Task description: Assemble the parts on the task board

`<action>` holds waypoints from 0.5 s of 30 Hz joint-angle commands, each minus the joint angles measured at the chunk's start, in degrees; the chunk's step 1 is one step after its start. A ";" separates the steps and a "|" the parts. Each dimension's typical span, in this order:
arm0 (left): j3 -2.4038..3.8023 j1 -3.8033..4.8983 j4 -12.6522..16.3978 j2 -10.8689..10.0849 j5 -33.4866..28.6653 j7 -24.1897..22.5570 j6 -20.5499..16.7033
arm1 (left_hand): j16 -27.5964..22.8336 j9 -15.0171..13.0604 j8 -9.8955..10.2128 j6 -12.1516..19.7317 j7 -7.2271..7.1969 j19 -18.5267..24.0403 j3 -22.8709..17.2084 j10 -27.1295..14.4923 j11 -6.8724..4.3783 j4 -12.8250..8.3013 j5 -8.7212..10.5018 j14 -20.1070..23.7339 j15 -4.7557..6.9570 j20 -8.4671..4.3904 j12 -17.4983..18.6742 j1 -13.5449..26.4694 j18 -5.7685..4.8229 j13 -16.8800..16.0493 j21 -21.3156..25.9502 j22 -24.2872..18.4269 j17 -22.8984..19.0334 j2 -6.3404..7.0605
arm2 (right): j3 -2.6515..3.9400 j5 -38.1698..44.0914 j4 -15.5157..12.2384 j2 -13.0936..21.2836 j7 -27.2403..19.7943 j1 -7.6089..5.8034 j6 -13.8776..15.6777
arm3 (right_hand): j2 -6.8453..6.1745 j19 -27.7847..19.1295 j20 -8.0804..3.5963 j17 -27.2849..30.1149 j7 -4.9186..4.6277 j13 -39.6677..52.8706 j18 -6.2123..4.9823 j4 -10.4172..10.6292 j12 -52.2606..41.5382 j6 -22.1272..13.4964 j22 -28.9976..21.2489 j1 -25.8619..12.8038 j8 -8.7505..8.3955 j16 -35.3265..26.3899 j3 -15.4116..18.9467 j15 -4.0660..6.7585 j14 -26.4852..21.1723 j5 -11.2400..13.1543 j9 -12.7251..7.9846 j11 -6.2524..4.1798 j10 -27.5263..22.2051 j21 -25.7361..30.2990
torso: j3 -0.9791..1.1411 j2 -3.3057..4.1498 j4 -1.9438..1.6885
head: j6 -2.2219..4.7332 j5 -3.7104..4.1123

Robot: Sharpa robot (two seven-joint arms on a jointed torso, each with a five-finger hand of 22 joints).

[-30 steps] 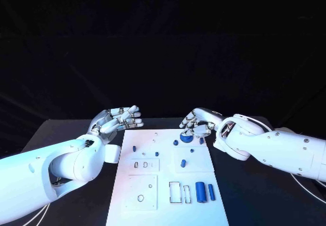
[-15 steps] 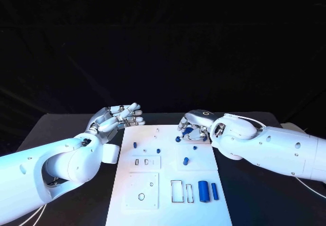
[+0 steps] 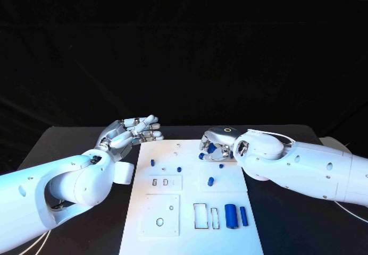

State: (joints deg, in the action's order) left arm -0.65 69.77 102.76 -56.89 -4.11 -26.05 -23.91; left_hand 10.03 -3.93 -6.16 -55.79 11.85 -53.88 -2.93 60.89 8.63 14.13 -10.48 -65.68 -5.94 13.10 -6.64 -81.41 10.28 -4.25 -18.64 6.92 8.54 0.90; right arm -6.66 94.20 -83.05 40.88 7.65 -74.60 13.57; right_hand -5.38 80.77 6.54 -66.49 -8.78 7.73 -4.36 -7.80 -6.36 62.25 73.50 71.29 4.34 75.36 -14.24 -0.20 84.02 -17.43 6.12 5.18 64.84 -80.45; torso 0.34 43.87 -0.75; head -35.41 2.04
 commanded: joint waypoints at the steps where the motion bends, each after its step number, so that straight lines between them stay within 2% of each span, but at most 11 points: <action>1: 0.06 0.23 0.27 -0.05 -0.11 -0.03 1.26 | -0.03 0.06 0.25 -0.16 0.04 -0.38 0.42 0.16 0.25 0.01 0.27 -0.31 -0.15 0.17 0.41 -0.52 0.31 0.03 -0.24 0.03 0.10 0.08 | -0.01 2.63 0.30 -0.36 0.94 0.01 -2.02 | 0.19 0.40 -0.08 -0.22 0.02 0.07 1.05 0.22 -0.23 0.30 0.16 0.57 -0.13 0.30 -0.29 -0.23 2.42 -0.22 0.06 0.03 -0.38 -0.28 | 0.04 0.28 -0.17 | -0.04 0.05; 12: 0.06 0.48 0.39 -0.35 -0.11 0.22 1.32 | -0.13 0.08 0.33 -0.12 0.07 -0.38 0.46 0.08 0.29 -0.01 0.27 -0.24 -0.18 0.16 0.53 -0.55 0.30 0.06 -0.24 0.01 0.13 0.07 | -0.03 2.99 0.74 -0.95 1.39 0.10 -2.90 | 0.61 0.81 -0.10 -1.18 0.17 0.14 1.26 0.75 -0.74 1.14 1.65 0.98 0.10 1.37 -1.84 -0.12 2.37 -0.83 0.30 -0.17 0.39 -1.22 | 0.04 0.79 -0.38 | -0.13 0.21; 15: 0.06 0.53 0.40 -0.39 -0.11 0.31 1.34 | -0.17 0.09 0.35 -0.10 0.09 -0.38 0.47 0.06 0.31 -0.01 0.26 -0.21 -0.19 0.16 0.57 -0.56 0.30 0.07 -0.24 0.00 0.14 0.06 | -0.03 3.01 0.80 -1.04 1.46 0.11 -3.13 | 0.77 0.99 -0.14 -1.42 0.28 0.16 1.34 0.90 -0.91 1.52 2.16 1.13 0.24 1.65 -2.41 -0.05 2.37 -1.05 0.41 -0.29 0.76 -1.53 | 0.06 0.82 -0.35 | -0.18 0.11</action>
State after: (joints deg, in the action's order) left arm -0.64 70.14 102.97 -57.26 -4.12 -25.70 -23.76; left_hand 10.03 -3.93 -6.16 -55.78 11.85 -53.87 -2.92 60.88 8.63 14.12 -10.48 -65.68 -5.94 13.11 -6.43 -81.41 10.27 -4.24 -18.64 6.91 8.59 0.90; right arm -6.69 96.07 -82.26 39.93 8.54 -74.53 11.82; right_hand -4.60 81.39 6.33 -67.86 -8.49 7.81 -3.49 -6.87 -7.09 63.37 74.95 72.07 4.34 76.81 -16.48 -0.19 84.02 -18.11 6.48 4.86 65.16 -81.78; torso 0.37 44.60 -1.08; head -35.55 2.22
